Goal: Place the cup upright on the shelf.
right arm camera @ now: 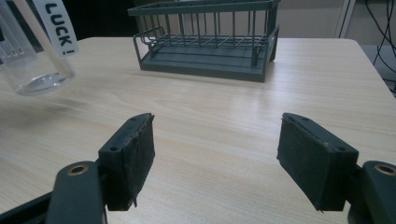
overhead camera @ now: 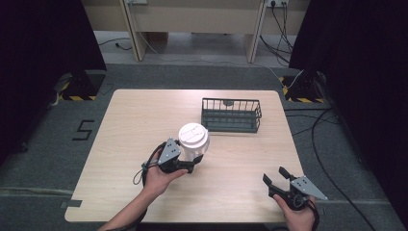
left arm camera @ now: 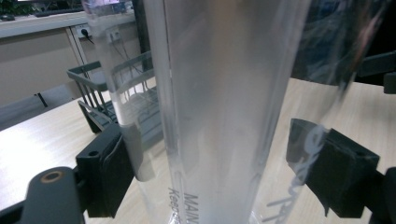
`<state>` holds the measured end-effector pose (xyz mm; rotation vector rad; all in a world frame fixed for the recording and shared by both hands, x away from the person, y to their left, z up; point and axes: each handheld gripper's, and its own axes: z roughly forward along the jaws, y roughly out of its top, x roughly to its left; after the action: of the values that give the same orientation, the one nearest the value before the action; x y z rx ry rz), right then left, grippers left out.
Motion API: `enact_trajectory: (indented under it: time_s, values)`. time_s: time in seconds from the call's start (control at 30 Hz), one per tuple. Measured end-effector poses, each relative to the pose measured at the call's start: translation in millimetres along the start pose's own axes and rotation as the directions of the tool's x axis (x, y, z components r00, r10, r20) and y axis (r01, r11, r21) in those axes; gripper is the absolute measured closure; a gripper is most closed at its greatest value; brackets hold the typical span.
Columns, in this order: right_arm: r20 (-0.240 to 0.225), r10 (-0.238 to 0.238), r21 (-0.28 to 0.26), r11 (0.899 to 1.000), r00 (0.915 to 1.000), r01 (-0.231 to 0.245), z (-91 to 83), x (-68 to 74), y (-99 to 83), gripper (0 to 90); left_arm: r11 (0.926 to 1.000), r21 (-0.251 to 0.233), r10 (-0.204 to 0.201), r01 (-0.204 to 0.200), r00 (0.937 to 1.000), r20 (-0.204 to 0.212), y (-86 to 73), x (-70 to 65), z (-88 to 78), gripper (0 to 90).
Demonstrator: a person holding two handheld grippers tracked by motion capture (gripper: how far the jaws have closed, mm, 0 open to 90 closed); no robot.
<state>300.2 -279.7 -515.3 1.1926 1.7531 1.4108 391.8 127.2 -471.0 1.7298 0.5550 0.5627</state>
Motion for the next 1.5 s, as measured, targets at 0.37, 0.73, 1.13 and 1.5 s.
enact_trajectory:
  time_s: [0.37,0.73,1.13,1.5]
  values:
    - [0.002,-0.004,-0.001,1.000,1.0000,0.004,0.2,-0.7,0.1,27.9,0.9999,-0.008,0.010,-0.010,0.9999,-0.009,15.9,9.2,13.3,17.5]
    - [0.000,0.005,0.001,1.000,1.0000,-0.005,0.1,-0.5,0.1,27.9,0.9996,-0.008,0.025,-0.025,0.9996,-0.012,32.8,15.6,31.8,17.5]
    - [-0.001,0.006,-0.004,1.000,1.0000,-0.006,0.3,-0.6,0.0,27.9,0.9992,-0.018,0.035,-0.035,0.9991,-0.022,54.3,24.9,53.3,17.5]
    - [-0.001,0.010,-0.004,1.000,0.9999,-0.010,0.3,-1.0,0.0,27.9,0.9988,-0.015,0.046,-0.047,0.9985,-0.028,67.6,31.0,69.7,17.5]
